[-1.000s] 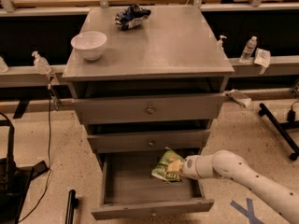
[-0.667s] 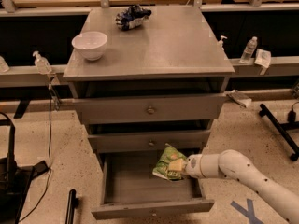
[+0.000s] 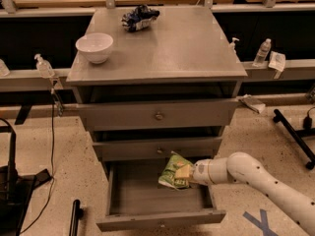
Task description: Pick green jalapeno chip bag from bottom drawer and place on counter
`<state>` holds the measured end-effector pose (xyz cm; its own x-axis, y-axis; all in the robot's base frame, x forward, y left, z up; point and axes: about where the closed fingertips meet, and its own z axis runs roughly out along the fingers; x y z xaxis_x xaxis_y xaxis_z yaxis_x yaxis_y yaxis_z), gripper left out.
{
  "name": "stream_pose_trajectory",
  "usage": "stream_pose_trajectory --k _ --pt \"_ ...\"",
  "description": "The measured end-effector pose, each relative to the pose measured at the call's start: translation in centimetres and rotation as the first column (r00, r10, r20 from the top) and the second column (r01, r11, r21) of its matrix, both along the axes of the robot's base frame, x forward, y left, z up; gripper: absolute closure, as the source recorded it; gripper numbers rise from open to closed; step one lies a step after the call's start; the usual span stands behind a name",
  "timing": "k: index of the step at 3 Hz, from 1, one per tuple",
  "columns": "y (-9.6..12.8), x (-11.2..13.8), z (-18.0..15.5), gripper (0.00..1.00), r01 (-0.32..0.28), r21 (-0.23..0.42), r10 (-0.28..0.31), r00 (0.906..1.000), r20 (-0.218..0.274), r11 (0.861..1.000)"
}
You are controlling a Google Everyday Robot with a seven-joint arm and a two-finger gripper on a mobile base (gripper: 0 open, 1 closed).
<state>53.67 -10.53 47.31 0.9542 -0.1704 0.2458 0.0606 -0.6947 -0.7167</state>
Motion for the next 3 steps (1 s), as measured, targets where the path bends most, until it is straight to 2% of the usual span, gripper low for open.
stream_pose_trajectory --k 1,2,3 --pt "-0.1 -0.4 5.4 1.00 -0.048 0.143 0.049 0.9988 -0.005 0.989" --pt "-0.1 -1.2 11.8 1.00 -0.133 0.249 0.109 0.9883 0.107 0.959" --pt "0.9 -1.1 17.8 1.00 -0.243 0.307 0.186 0.9611 0.204 0.920"
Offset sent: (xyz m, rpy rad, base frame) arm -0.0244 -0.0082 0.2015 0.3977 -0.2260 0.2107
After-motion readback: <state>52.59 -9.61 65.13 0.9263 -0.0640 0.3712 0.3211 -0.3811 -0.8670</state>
